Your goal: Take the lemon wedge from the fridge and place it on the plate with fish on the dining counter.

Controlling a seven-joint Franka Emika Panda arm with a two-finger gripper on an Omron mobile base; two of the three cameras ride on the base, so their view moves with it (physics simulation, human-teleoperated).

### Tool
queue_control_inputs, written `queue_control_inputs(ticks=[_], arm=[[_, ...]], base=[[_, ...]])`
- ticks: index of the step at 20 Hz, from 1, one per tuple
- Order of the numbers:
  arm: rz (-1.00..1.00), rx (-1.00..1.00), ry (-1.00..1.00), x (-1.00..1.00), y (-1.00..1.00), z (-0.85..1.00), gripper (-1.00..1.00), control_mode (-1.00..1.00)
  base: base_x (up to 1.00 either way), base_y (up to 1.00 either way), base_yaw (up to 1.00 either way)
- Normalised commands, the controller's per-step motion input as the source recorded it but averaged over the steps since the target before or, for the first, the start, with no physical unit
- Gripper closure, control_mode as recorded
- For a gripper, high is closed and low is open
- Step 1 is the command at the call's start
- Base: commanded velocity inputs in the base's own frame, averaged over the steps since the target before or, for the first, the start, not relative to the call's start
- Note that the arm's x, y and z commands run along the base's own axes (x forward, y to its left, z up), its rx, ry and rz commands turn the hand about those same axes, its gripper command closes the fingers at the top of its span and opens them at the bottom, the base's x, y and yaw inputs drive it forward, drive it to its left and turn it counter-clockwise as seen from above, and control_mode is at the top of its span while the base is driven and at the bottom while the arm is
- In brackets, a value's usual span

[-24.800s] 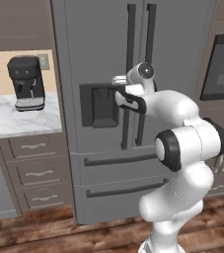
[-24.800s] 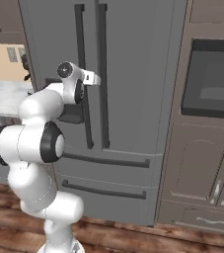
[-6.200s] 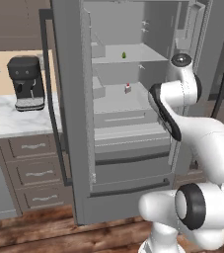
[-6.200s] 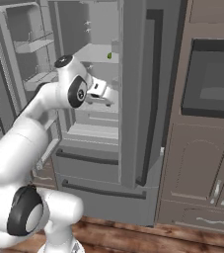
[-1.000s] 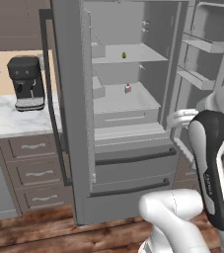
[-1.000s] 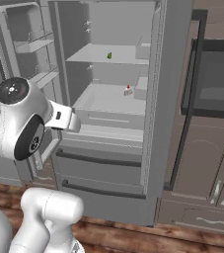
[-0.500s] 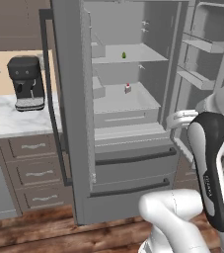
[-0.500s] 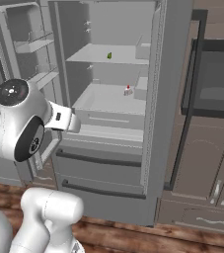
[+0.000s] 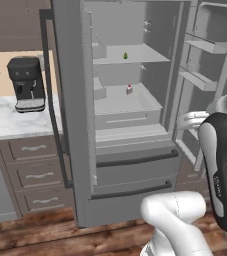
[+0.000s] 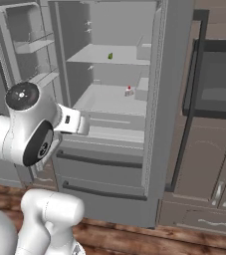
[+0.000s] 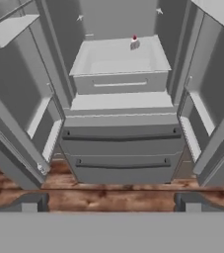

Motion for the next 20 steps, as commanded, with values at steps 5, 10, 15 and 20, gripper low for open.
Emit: queue_control_inputs(ticks=[5, 10, 15, 20], arm=[[0.0, 0.0, 0.0, 0.0, 0.0, 0.0, -1.0, 1.0], [0.0, 0.0, 0.0, 0.0, 0.0, 0.0, -1.0, 1.0], [0.0, 0.0, 0.0, 0.0, 0.0, 0.0, -1.0, 1.0], [0.0, 0.0, 0.0, 0.0, 0.0, 0.0, -1.0, 1.0]], base=[[0.22, -0.02, 0.0], [0.47, 0.0, -0.02], [0.4, 0.0, -0.04], [0.65, 0.13, -0.09]])
